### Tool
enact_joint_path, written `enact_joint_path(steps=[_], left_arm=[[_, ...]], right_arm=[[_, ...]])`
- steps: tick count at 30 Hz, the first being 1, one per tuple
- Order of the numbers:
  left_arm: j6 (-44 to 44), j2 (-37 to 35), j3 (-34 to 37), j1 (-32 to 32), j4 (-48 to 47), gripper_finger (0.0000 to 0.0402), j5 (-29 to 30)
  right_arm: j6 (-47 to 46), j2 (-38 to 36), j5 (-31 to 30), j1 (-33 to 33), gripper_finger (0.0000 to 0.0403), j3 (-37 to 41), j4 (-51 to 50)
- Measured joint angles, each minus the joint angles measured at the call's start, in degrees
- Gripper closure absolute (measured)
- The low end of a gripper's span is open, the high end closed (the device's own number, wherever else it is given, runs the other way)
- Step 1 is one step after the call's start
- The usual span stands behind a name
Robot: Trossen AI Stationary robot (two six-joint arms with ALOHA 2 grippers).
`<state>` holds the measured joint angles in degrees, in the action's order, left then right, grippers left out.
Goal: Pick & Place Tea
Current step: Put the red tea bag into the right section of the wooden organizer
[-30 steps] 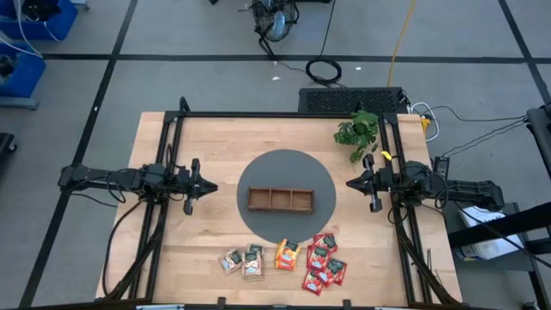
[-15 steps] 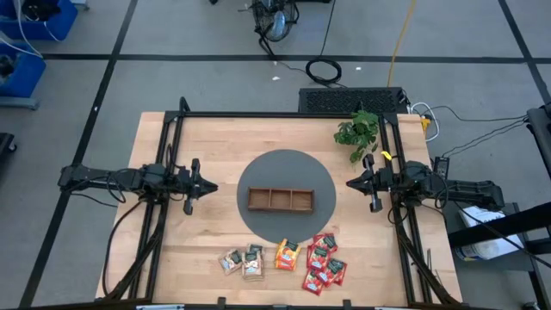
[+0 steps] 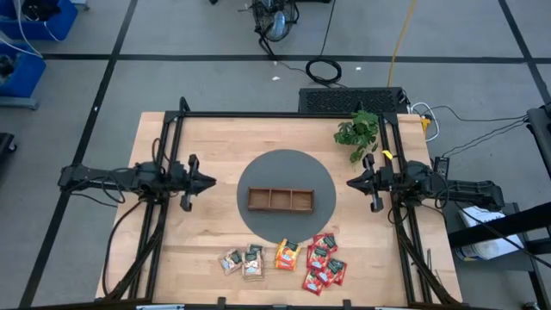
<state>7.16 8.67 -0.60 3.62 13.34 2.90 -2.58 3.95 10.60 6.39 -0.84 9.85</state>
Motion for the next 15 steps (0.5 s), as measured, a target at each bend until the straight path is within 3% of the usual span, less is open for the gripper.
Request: enact_joint_path(steps=[5, 8, 15], left_arm=[[3.17, 0.00, 0.00, 0.00, 2.44, 0.0360, 0.12], [-1.88, 0.08, 0.00, 0.00, 0.21, 0.0360, 0.66], [-6.06, 2.94, 0.00, 0.00, -4.27, 0.0360, 12.57]], right_arm=[[-0.40, 0.00, 0.02, 0.01, 0.0403, 0.00, -0.30], [-0.38, 0.00, 0.06, -0.01, 0.0403, -0.01, -1.68], [1.17, 0.10, -0.27, -0.02, 0.0403, -0.02, -4.53]])
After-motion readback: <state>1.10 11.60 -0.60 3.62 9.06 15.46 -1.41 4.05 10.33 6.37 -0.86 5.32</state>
